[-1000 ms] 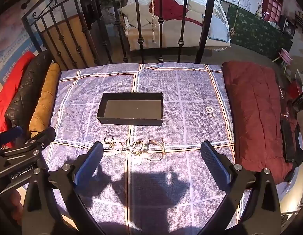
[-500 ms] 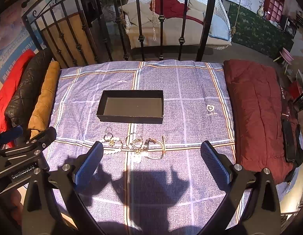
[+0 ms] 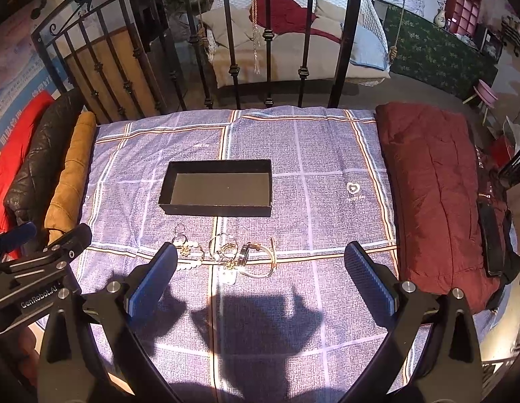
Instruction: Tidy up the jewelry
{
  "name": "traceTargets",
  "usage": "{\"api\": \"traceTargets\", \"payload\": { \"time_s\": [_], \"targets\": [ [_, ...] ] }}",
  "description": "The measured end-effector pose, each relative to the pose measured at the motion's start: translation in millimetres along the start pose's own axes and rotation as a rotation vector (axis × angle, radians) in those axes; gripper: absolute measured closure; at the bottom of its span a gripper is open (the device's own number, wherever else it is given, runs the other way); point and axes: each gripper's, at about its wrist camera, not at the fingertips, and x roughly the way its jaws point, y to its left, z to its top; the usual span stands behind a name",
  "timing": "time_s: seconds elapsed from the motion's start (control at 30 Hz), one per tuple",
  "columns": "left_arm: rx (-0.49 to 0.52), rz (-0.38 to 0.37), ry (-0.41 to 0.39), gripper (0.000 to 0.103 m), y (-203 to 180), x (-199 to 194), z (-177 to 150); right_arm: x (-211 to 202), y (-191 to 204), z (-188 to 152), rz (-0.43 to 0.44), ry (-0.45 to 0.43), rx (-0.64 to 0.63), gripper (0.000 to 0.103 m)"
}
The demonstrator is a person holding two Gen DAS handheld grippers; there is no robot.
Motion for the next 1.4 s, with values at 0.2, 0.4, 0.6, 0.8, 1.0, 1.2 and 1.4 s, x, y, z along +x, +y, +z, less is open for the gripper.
{"api": "traceTargets", "payload": {
  "time_s": [0.2,0.4,0.6,0.8,1.0,1.2,1.4],
  "targets": [
    [-0.001,-0.001,0.002,0.006,0.5,-0.5,-1.8,0.1,0.4,0.1,-0.001,-0.002,0.001,0.005],
    [-0.002,0.0,0.006,0.006,1.5,-0.1,-3.1,0.1,0.7,-0.9,-0.001,-0.002,0.001,0.005],
    [-0.003,0.001,0.004,0.006,2.4,-1.0,-3.8,-0.3,1.7,-0.5,-0.002,-0.003,-0.001,0.005],
    [-0.002,0.003,0.002,0.006,1.4,-0.5,-3.2,-0.3,1.8,-0.7,-0.002,-0.004,-0.001,0.005],
    [-0.002,0.007,0.0,0.006,1.6,-0.4,-2.3,0.2,2.7,-1.0,-0.001,-0.003,-0.001,0.005],
    [-0.005,0.008,0.007,0.006,2.4,0.6,-3.2,0.2,2.7,-1.0,-0.001,-0.003,-0.002,0.005],
    [-0.006,0.006,0.016,0.006,4.2,2.6,-4.2,2.7,4.0,-3.9,0.001,0.004,-0.001,0.005]
  ]
}}
